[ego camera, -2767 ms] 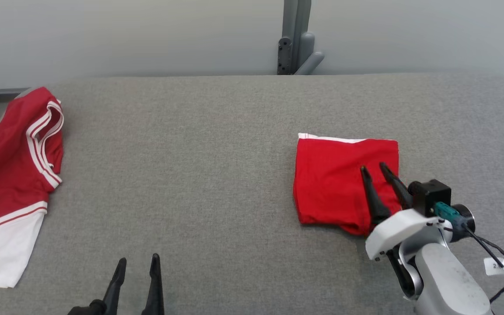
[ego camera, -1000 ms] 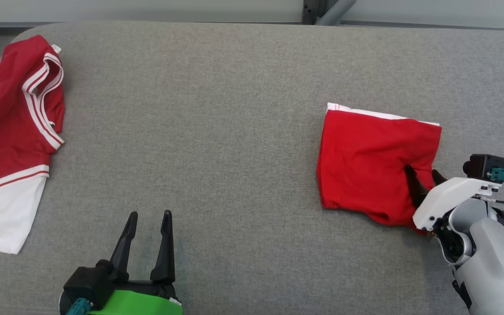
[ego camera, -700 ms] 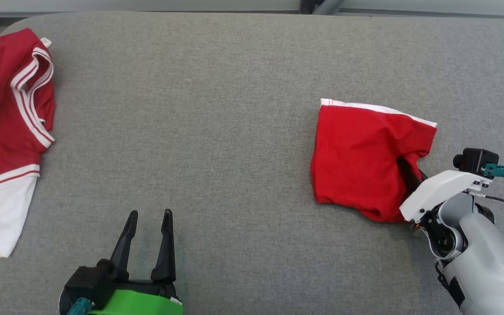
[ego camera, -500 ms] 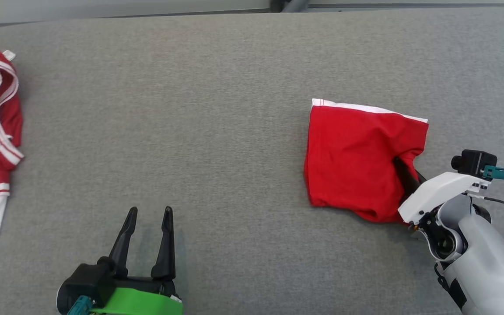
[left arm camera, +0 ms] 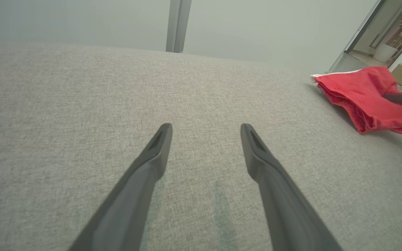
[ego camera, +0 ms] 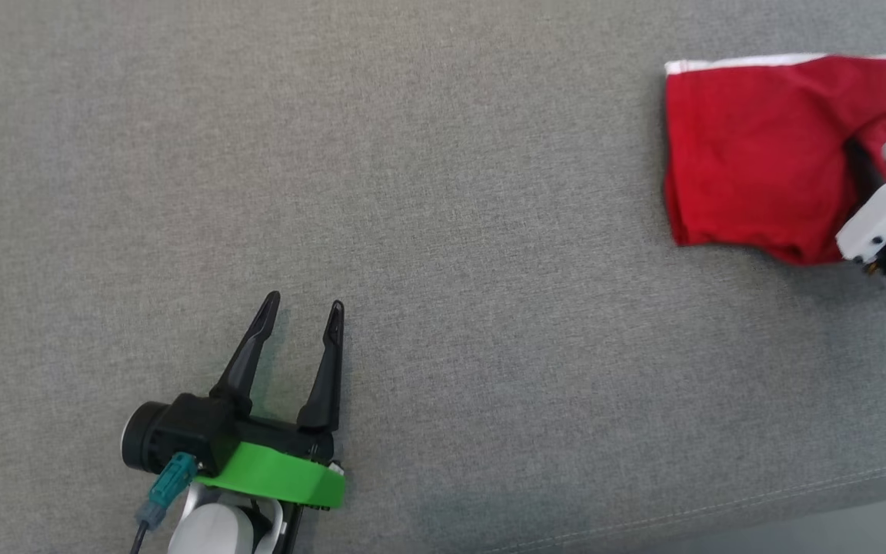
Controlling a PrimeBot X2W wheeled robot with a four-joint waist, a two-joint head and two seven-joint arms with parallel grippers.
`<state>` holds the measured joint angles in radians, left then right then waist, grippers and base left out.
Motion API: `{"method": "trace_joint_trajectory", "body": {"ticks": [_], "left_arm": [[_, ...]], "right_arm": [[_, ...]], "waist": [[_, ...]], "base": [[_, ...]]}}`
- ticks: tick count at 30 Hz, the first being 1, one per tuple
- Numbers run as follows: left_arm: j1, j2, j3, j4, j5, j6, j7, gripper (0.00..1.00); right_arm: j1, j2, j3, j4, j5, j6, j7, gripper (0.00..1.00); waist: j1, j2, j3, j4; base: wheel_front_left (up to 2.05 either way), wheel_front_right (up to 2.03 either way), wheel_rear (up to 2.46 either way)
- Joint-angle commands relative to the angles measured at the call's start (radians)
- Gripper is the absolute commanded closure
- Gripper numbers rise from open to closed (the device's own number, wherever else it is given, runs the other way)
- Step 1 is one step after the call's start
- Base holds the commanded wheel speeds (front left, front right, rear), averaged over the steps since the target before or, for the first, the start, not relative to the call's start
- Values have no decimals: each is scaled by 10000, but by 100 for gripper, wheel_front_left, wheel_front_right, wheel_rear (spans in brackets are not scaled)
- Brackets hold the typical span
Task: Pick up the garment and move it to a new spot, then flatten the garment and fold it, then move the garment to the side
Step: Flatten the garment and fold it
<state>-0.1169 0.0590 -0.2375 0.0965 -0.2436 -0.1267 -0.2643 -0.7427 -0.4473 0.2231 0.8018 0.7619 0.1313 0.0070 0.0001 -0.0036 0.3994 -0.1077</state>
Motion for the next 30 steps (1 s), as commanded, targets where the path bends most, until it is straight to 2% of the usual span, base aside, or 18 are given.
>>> {"method": "trace_joint_trajectory", "body": {"ticks": [1,7,14,25,30], "left_arm": [[-189,123,29,6,76,-25,1,0],[-203,140,436,-152,41,-35,1,0],[-20,33,663,-303,-24,-44,1,0],[232,-37,750,-203,43,-55,1,0],[286,-50,801,-157,54,-56,1,0]], "right_arm": [[-184,-121,55,58,-156,-11,54,100],[-1505,-1543,453,642,-1127,-11,690,100],[-2309,-2587,802,1242,-1686,-12,1410,100],[-2743,-3111,1048,1852,-2033,-14,1646,100],[-2731,-3265,910,2128,-2164,-14,1335,100]], "waist": [[-1,36,911,304],[-1,36,1553,997],[-1,36,1624,1398],[-1,36,1272,1275],[-1,36,1194,1174]], "base": [[0,0,0],[0,0,0],[0,0,0],[0,0,0],[0,0,0]]}}
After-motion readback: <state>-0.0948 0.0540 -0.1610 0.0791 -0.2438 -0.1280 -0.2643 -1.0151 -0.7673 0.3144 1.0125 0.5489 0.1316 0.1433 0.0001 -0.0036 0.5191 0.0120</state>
